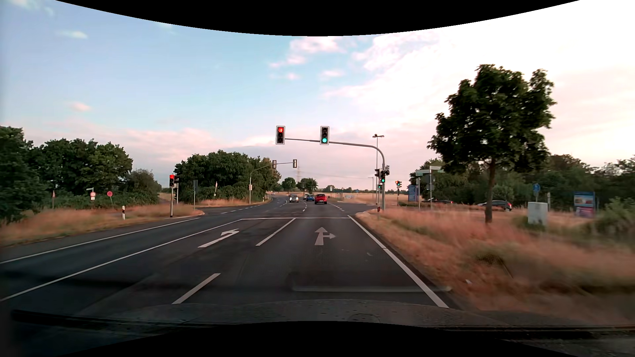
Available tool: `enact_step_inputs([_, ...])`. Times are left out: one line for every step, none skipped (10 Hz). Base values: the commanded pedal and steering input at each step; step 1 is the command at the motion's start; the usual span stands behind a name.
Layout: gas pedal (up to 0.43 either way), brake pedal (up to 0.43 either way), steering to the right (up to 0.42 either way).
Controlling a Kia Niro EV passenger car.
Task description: Follow the waypoints while adhering to traffic rules and regulations
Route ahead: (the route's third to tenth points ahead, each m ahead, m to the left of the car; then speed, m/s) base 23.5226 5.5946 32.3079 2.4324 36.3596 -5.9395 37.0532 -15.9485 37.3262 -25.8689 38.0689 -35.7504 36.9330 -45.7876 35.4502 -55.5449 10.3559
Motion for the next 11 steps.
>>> enact_step_inputs([0.0,0.238,-0.017])
enact_step_inputs([0.0,0.232,-0.017])
enact_step_inputs([0.0,0.232,-0.017])
enact_step_inputs([0.0,0.238,-0.017])
enact_step_inputs([0.0,0.238,-0.016])
enact_step_inputs([0.0,0.238,-0.016])
enact_step_inputs([0.0,0.238,-0.016])
enact_step_inputs([0.0,0.238,-0.016])
enact_step_inputs([0.0,0.238,-0.015])
enact_step_inputs([0.0,0.238,-0.014])
enact_step_inputs([0.0,0.238,-0.013])
